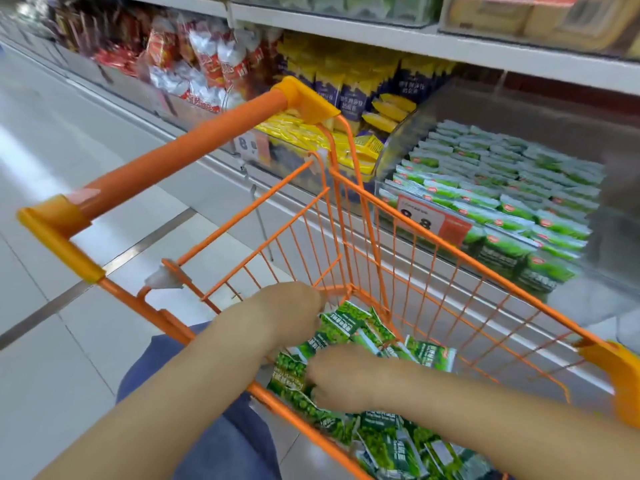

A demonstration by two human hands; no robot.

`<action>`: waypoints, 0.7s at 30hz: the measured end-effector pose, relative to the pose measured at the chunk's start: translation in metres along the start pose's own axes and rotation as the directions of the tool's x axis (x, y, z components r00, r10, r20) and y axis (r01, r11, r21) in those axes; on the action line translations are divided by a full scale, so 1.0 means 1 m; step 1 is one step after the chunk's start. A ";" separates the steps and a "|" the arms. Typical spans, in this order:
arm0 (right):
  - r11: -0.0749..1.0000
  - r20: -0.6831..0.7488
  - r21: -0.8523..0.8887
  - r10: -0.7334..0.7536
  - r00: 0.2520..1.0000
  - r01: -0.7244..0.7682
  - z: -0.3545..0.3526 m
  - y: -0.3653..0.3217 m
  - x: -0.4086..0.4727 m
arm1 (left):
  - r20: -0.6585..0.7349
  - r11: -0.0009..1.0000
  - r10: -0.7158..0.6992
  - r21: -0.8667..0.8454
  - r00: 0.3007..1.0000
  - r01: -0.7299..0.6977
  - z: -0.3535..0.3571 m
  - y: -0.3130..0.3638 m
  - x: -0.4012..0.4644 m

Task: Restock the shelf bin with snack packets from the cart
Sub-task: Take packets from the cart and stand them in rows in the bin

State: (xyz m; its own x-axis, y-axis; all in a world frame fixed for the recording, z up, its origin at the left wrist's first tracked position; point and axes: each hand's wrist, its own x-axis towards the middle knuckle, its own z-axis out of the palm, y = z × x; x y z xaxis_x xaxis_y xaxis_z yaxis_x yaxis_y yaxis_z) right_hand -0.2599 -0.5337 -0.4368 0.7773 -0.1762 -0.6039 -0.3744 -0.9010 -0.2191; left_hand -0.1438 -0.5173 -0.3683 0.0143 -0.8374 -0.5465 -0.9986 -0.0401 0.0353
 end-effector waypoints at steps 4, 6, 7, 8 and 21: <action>0.981 0.102 0.151 0.107 0.989 -0.122 0.013 -0.009 0.011 | 0.009 1.000 -0.004 0.010 1.000 0.004 0.001 0.000 -0.003; 0.931 0.024 0.302 0.207 0.978 -0.204 0.020 -0.008 0.014 | 0.009 1.000 0.010 0.011 1.000 -0.010 0.002 0.000 -0.003; 0.896 -0.046 0.374 0.275 0.960 -0.239 0.021 -0.007 0.013 | 0.007 1.000 0.010 0.010 1.000 -0.010 0.002 0.000 -0.003; 0.871 -0.125 0.422 0.333 0.935 -0.254 0.021 -0.005 0.013 | 0.001 1.000 0.008 0.010 1.000 -0.008 0.002 0.000 -0.002; 0.384 -0.089 0.921 0.373 0.924 -0.066 -0.026 0.026 -0.011 | -0.514 0.958 -0.115 -0.283 0.850 -0.042 -0.009 -0.007 0.002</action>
State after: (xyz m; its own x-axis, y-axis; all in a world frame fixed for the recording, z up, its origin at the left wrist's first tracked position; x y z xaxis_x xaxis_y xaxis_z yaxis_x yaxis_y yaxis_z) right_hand -0.2649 -0.5655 -0.4158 0.6235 -0.5341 -0.5710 -0.6605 0.0309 -0.7502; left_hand -0.1366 -0.5241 -0.3621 0.1530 -0.9875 -0.0390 -0.9428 -0.1577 0.2937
